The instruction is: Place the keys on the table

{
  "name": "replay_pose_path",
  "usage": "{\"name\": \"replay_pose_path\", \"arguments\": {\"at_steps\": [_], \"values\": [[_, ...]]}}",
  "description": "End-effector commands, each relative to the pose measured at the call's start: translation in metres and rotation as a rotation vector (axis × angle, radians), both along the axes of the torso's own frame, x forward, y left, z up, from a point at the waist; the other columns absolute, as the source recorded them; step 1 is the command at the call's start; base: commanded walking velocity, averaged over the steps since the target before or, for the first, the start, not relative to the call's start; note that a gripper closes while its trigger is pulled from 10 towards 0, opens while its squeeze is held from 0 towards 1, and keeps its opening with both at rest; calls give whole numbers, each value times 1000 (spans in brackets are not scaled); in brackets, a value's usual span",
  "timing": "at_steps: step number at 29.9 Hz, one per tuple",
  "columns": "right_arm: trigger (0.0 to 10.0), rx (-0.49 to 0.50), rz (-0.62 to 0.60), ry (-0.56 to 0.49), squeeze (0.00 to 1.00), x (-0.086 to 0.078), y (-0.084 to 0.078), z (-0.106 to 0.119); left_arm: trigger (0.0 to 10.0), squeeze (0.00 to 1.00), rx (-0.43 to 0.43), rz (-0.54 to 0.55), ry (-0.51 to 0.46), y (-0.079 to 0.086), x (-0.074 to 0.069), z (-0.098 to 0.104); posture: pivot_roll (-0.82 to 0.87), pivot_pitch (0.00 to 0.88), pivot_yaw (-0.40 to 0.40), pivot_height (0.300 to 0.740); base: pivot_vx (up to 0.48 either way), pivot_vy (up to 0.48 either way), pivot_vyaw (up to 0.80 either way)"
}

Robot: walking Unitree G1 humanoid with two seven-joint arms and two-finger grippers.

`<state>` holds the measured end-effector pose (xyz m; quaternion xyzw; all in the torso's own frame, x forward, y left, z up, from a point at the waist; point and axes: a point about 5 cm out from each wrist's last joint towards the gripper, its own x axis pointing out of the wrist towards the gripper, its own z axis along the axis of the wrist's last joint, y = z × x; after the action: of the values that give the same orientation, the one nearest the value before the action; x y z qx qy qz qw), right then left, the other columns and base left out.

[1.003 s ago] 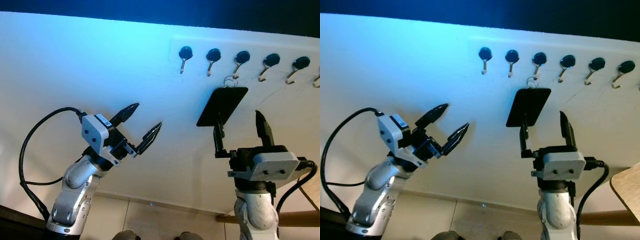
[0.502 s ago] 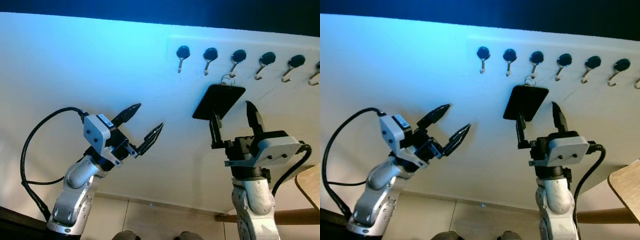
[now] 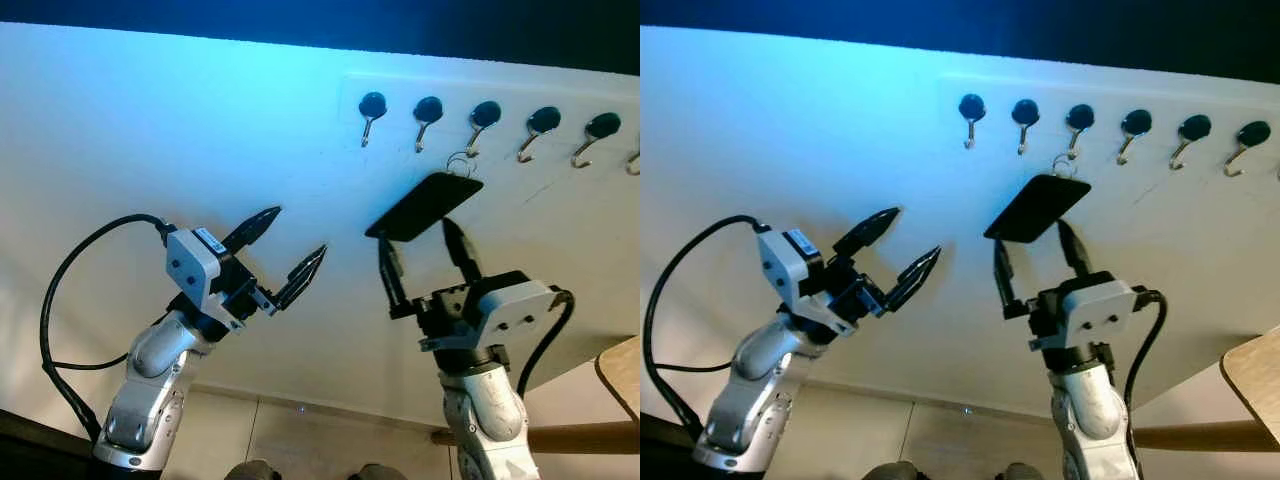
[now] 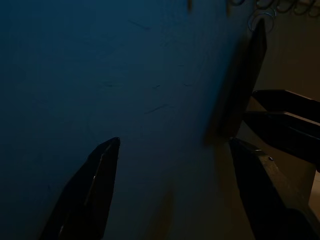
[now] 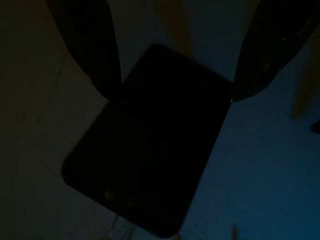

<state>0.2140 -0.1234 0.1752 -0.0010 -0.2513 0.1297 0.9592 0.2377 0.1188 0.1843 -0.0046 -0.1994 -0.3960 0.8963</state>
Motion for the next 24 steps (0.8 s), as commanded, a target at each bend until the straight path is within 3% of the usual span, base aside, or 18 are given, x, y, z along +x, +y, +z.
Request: {"name": "replay_pose_path", "arguments": {"at_steps": [1,5,9,12,17,24], "values": [[10000,-5,19,3,0,-3,2,0,10000,0,12,-6,0,-1,-3,0,44,103,3,740,0,0,0],[10000,-7,11,-4,0,-5,1,0,10000,0,12,-4,0,-1,-3,0,44,103,3,740,0,0,0],[10000,72,-94,74,0,-1,-15,-10,10000,0,11,-1,1,0,-3,0,41,106,4,740,0,0,0],[10000,117,-72,167,0,-2,-18,-28,10000,0,11,-10,3,-2,-4,-1,44,105,3,740,0,0,0],[10000,204,-68,230,0,-4,-21,-37,10000,0,14,-13,1,-2,-4,0,45,105,4,740,0,0,0],[10000,217,-41,235,0,-2,-20,-37,10000,0,17,-11,0,-2,-3,0,48,103,6,740,0,0,0]]}}
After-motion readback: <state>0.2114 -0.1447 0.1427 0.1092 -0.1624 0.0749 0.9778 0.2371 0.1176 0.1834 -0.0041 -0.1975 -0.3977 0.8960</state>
